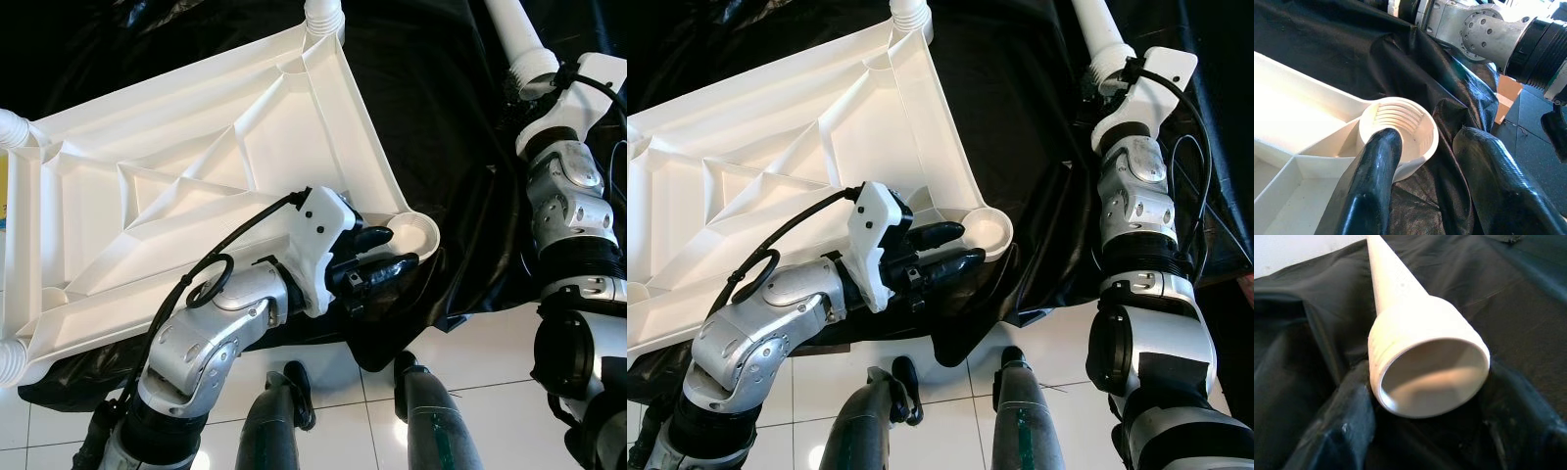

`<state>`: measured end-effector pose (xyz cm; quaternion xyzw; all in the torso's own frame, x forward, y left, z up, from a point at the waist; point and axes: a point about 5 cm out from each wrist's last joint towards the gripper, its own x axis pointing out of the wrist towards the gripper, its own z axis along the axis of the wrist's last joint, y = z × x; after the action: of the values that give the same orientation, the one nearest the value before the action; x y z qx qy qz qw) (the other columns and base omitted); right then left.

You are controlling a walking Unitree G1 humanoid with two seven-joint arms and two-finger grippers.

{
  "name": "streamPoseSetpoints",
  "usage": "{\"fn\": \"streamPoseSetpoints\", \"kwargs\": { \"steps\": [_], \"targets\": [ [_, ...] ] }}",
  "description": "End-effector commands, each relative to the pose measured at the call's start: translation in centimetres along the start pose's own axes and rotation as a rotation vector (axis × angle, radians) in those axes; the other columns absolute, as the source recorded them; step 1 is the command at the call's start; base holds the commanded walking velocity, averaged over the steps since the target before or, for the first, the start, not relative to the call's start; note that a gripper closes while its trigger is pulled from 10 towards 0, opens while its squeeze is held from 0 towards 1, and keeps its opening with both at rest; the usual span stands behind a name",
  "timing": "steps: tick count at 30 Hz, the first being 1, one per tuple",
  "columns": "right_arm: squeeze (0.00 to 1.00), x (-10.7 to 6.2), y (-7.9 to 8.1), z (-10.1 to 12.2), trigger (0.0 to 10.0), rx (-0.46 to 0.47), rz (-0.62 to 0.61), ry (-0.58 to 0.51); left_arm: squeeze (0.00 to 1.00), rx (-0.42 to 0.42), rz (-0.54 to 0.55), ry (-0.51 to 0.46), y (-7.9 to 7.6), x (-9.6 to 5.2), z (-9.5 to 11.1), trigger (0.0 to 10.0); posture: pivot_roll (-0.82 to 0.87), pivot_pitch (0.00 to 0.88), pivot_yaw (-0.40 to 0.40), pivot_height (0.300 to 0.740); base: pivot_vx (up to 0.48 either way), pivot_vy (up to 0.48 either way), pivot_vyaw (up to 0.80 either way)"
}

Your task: Building children table

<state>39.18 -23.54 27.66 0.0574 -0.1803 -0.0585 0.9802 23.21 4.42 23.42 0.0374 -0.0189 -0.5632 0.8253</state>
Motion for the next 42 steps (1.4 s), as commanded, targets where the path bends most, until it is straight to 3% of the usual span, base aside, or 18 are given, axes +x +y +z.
{"fn": "streamPoseSetpoints", "kwargs": {
  "steps": [1, 7, 8, 9, 22, 28, 31, 32, 41, 42],
  "targets": [
    [0.00, -0.2, 0.1, -1.0, 0.3, 0.020, -0.006, 0.037, 0.00, -0.011, -0.019, 0.012, -0.3, 0.0, -0.3, 10.0, 0.00, 0.384, 0.147, 0.740, 0.000, 0.000, 0.00],
    [0.00, -0.1, 0.2, -0.7, 0.0, 0.016, 0.003, 0.022, 0.00, -0.011, -0.017, 0.012, -0.3, 0.0, -0.3, 10.0, 0.00, 0.382, 0.145, 0.740, 0.000, 0.000, 0.00],
    [0.00, -0.1, 0.4, -0.5, 1.0, 0.012, 0.015, 0.009, 0.00, -0.011, -0.016, 0.011, -0.3, 0.0, -0.3, 10.0, 0.00, 0.382, 0.143, 0.740, 0.000, 0.000, 0.00],
    [0.00, -0.2, 0.6, -0.3, 10.0, 0.000, 0.026, -0.009, 0.00, -0.012, -0.015, 0.010, -0.3, 0.1, -0.3, 10.0, -0.01, 0.381, 0.141, 0.740, 0.000, 0.000, 0.00],
    [0.00, -1.9, 1.1, 1.1, 10.0, -0.039, 0.057, -0.074, 0.00, -0.003, 0.004, 0.007, 0.0, 0.1, -0.3, 10.0, -0.01, 0.375, 0.126, 0.740, 0.000, 0.000, 0.00],
    [0.00, -5.4, 1.6, 0.5, 10.0, -0.050, 0.047, -0.018, 0.00, 0.001, 0.004, 0.001, 0.0, 0.2, -0.2, 10.0, -0.02, 0.374, 0.119, 0.740, 0.000, 0.000, 0.00],
    [0.00, -6.2, 1.7, 0.2, 10.0, -0.055, 0.043, -0.001, 0.00, 0.001, 0.005, 0.001, 0.0, 0.2, -0.2, 10.0, -0.02, 0.374, 0.120, 0.740, 0.000, 0.000, 0.00],
    [0.00, -7.7, 2.1, -0.3, 10.0, -0.067, 0.036, 0.031, 0.00, 0.002, 0.007, 0.001, 0.0, 0.1, -0.2, 10.0, -0.02, 0.375, 0.120, 0.740, 0.000, 0.000, 0.00],
    [0.00, -11.1, 3.5, 0.0, 10.0, -0.114, 0.044, 0.051, 0.00, 0.005, 0.011, 0.002, 0.0, 0.0, -0.2, 10.0, -0.02, 0.375, 0.115, 0.740, 0.000, 0.000, 0.00],
    [0.00, -13.2, 3.9, 0.5, 10.0, -0.151, 0.044, 0.046, 0.00, 0.007, 0.015, 0.003, 0.1, 0.0, -0.2, 10.0, -0.01, 0.375, 0.115, 0.740, 0.000, 0.000, 0.00]
  ]
}}
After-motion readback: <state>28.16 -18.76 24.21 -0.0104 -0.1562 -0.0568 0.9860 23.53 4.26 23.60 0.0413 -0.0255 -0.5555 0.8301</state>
